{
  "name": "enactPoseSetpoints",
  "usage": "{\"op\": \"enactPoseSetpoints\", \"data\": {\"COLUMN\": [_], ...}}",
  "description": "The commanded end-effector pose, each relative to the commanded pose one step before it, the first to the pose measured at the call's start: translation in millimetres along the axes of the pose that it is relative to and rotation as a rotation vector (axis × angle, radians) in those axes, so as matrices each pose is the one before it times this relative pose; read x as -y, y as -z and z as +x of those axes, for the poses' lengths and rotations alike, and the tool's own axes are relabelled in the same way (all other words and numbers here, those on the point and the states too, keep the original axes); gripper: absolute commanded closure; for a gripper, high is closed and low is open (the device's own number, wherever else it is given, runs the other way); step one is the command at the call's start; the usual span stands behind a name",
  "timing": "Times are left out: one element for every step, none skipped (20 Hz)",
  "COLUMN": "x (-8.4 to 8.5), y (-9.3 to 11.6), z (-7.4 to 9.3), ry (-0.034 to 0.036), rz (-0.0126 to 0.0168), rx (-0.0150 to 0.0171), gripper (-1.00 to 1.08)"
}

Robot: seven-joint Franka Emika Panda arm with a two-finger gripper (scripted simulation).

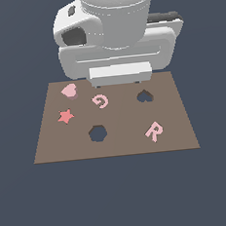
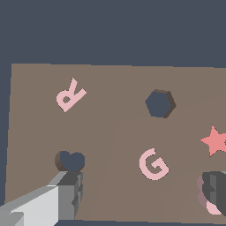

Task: Insert a designated object into the corresponding slot on a board.

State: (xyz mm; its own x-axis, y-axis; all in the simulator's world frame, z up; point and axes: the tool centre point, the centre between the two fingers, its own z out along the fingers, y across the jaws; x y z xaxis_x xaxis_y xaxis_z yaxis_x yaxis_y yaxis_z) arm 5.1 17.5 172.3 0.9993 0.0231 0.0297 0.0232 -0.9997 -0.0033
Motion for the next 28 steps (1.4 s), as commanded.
{"op": "enactPoseSetpoints", "data": {"x": [-0.01, 0.02, -0.29, -0.31, -0.49, -0.62, -0.77, -0.90, -1.04, -1.17, -1.30, -1.43, -1.57, -1.70, -1.84, -1.95, -2.08, -2.22, -2.34, -2.46, -2.58, -2.72, -2.84, -2.97, -3.09, -3.22, -3.36, -3.49], "y": [0.00, -0.08, -0.24, -0.40, -0.56, -0.72, -0.88, -1.04, -1.20, -1.35, -1.50, -1.66, -1.80, -1.95, -2.10, -2.24, -2.38, -2.52, -2.66, -2.80, -2.93, -3.06, -3.20, -3.33, -3.46, -3.59, -3.72, -3.86], "z": [0.00, -0.11, -0.34, -0.56, -0.78, -1.01, -1.23, -1.45, -1.66, -1.88, -2.09, -2.30, -2.50, -2.70, -2.90, -3.09, -3.29, -3.48, -3.66, -3.84, -4.02, -4.19, -4.36, -4.53, -4.70, -4.86, -5.03, -5.20], "ry": [0.00000, 0.00069, 0.00154, 0.00285, 0.00390, 0.00502, 0.00611, 0.00722, 0.00831, 0.00939, 0.01047, 0.01153, 0.01255, 0.01358, 0.01457, 0.01558, 0.01656, 0.01751, 0.01848, 0.01942, 0.02034, 0.02124, 0.02216, 0.02303, 0.02393, 0.02482, 0.02570, 0.02659], "rz": [0.00000, -0.00001, 0.00002, 0.00003, 0.00005, 0.00006, 0.00007, 0.00009, 0.00010, 0.00011, 0.00013, 0.00014, 0.00015, 0.00017, 0.00018, 0.00020, 0.00021, 0.00022, 0.00024, 0.00025, 0.00027, 0.00028, 0.00029, 0.00031, 0.00032, 0.00034, 0.00035, 0.00036], "rx": [0.00000, 0.00001, 0.00006, 0.00010, 0.00014, 0.00018, 0.00021, 0.00025, 0.00029, 0.00033, 0.00037, 0.00040, 0.00044, 0.00048, 0.00051, 0.00055, 0.00058, 0.00062, 0.00065, 0.00068, 0.00071, 0.00075, 0.00078, 0.00081, 0.00084, 0.00087, 0.00090, 0.00093], "gripper": [-0.92, -0.92, -0.92, -0.92, -0.92, -0.92, -0.92, -0.92, -0.92, -0.92, -0.92, -0.92, -0.92, -0.92, -0.92, -0.92, -0.92, -0.92, -0.92, -0.92, -0.92, -0.92, -0.92, -0.92, -0.92, -0.92, -0.92, -0.92]}}
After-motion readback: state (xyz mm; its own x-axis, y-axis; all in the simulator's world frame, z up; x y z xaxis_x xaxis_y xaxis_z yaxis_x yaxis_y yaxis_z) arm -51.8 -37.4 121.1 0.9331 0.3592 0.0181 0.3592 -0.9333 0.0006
